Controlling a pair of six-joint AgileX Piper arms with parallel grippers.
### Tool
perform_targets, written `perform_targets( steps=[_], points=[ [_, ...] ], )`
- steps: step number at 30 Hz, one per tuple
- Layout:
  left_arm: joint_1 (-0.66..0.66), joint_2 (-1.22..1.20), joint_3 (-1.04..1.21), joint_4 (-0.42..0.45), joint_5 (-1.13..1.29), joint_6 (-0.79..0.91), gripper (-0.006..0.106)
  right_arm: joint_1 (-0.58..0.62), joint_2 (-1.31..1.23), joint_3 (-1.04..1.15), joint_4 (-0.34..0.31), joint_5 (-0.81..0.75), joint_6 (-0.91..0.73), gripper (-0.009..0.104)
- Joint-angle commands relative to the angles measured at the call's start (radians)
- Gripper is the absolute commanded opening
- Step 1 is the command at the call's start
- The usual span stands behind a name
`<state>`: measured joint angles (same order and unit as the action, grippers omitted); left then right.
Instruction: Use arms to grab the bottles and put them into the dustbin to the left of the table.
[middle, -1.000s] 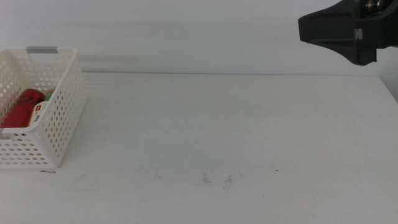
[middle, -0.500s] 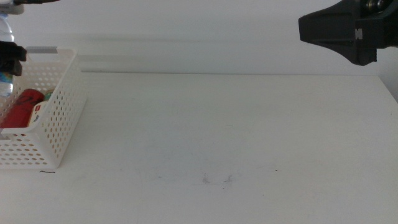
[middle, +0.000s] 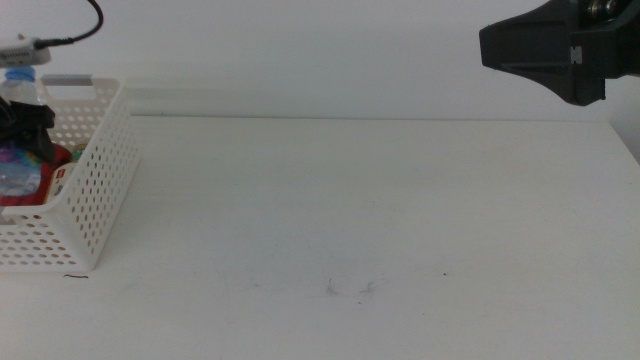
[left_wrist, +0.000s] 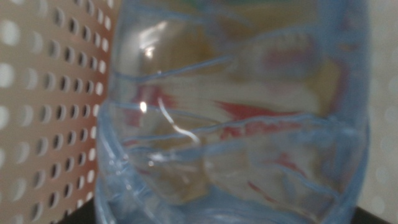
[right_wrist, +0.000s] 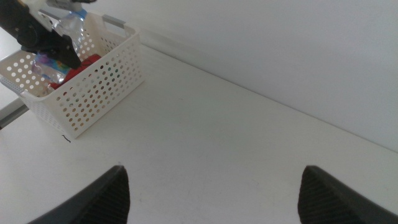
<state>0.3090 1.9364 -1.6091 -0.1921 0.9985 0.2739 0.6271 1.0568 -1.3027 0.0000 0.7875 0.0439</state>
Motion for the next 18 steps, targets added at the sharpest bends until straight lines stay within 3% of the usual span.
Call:
perform_targets(
  steps=[1, 5, 8, 13, 14, 18],
  points=[
    [0.000, 0.001, -0.020, -0.027, -0.007, 0.014, -0.002, 0.004, -0.004, -0.006, -0.005, -0.004, -0.007, 0.086],
    [0.000, 0.019, -0.020, -0.026, -0.023, -0.011, 0.005, 0.004, -0.004, -0.006, -0.005, -0.004, -0.007, 0.086],
    [0.000, 0.022, -0.020, -0.026, -0.014, 0.014, 0.023, 0.004, -0.004, -0.006, -0.005, -0.004, -0.007, 0.086],
    [0.000, 0.022, -0.020, -0.028, 0.014, 0.009, 0.088, 0.004, -0.004, -0.006, -0.005, -0.004, -0.007, 0.086],
    [0.000, 0.020, -0.020, -0.028, 0.014, 0.011, 0.094, 0.004, -0.004, -0.006, -0.005, -0.004, -0.007, 0.086],
    [-0.003, -0.013, -0.020, -0.070, 0.046, -0.009, 0.094, 0.004, -0.004, -0.006, 0.000, -0.004, 0.002, 0.086]
  ],
)
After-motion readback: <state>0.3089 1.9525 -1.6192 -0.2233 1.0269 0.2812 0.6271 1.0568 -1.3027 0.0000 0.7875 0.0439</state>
